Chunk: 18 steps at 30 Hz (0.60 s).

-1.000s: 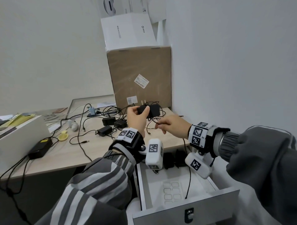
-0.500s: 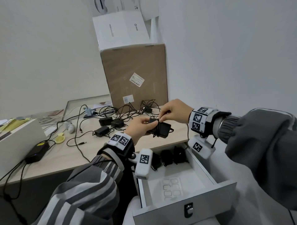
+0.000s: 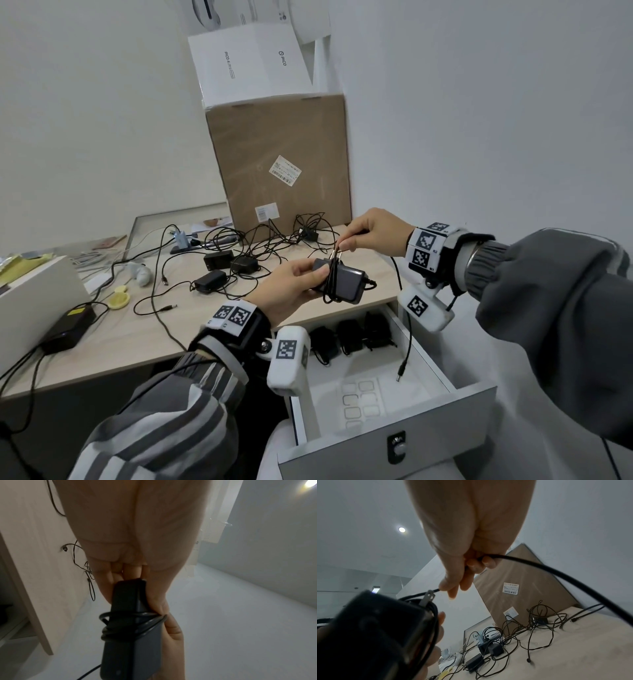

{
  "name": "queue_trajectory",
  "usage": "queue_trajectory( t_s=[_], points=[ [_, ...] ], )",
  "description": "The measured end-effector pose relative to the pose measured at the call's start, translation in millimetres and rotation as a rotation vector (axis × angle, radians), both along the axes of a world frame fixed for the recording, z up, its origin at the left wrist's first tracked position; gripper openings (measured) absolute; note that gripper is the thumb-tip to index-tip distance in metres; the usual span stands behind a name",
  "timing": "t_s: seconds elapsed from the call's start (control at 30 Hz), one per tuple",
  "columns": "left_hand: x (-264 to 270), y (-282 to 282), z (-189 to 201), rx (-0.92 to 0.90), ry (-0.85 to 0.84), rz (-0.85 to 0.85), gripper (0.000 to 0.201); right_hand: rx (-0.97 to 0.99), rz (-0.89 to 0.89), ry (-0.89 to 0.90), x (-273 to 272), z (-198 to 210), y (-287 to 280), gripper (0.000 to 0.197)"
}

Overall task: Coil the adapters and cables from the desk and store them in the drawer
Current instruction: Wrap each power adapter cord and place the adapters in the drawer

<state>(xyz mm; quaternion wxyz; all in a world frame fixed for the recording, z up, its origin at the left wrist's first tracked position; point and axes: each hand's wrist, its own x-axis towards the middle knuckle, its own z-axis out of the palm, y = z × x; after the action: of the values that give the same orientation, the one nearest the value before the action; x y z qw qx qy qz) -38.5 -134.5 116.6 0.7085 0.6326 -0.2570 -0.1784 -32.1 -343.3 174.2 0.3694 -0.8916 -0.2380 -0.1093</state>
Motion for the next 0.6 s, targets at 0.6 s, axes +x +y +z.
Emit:
queue_trajectory(
  t_s=[0.6],
  points=[
    [5, -26, 13, -0.43, 0.018, 0.304, 0.024, 0.31, -0.019, 0.108, -7, -43, 19, 0.028]
  ],
)
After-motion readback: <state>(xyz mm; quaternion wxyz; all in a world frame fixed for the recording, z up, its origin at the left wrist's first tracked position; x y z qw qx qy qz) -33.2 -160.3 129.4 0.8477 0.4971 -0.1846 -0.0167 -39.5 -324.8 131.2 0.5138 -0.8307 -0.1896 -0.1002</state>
